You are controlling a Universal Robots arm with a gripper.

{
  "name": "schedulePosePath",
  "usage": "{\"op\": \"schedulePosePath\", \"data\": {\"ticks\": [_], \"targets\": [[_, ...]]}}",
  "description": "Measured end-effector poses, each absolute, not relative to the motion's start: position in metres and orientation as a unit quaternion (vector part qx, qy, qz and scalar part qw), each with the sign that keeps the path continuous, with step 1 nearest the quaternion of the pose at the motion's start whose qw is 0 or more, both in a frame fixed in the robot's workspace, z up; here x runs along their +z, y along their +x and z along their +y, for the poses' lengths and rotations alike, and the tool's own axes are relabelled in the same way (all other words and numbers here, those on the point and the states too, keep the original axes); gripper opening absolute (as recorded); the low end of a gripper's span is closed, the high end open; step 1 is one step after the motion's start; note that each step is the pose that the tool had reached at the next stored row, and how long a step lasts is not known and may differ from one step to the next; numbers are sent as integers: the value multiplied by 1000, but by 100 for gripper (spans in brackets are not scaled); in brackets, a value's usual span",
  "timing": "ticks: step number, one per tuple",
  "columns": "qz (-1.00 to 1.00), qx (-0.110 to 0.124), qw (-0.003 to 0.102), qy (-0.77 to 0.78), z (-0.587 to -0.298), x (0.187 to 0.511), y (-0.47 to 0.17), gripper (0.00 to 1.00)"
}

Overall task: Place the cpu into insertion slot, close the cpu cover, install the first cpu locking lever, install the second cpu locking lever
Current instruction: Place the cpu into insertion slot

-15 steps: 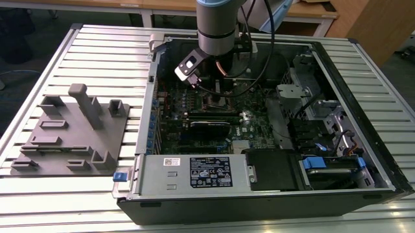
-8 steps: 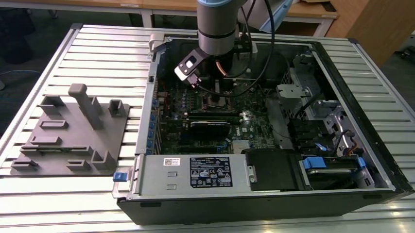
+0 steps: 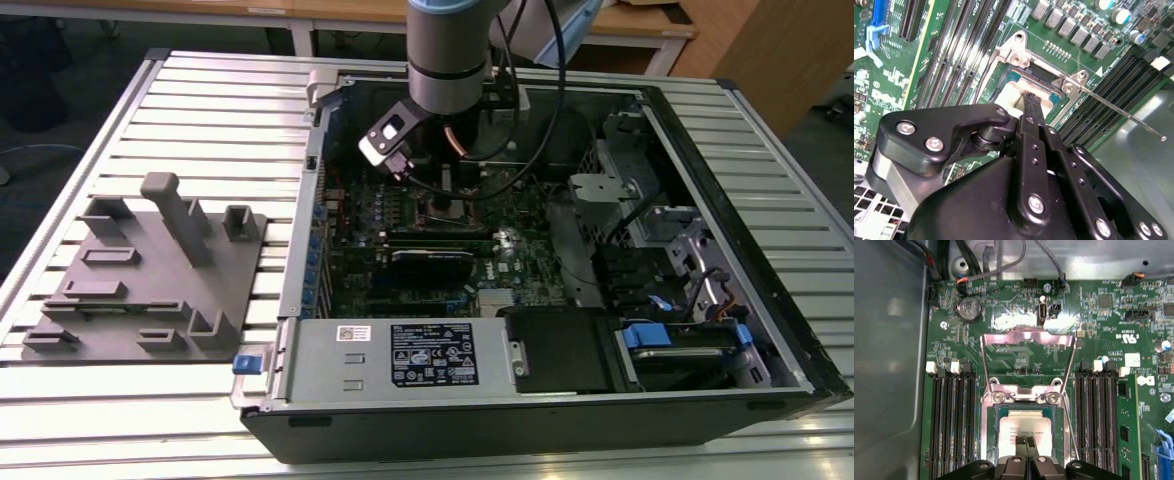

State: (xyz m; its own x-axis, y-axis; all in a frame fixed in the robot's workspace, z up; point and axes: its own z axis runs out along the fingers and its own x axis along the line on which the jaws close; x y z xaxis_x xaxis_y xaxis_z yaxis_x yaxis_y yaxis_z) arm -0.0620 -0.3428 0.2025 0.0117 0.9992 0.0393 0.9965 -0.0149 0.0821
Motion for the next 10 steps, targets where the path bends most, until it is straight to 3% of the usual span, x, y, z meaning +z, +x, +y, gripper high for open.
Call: {"op": "schedulePosePath", "data": {"ticks": [10], "targets": [[700,41,14,713,-343,202,-58,11]]}}
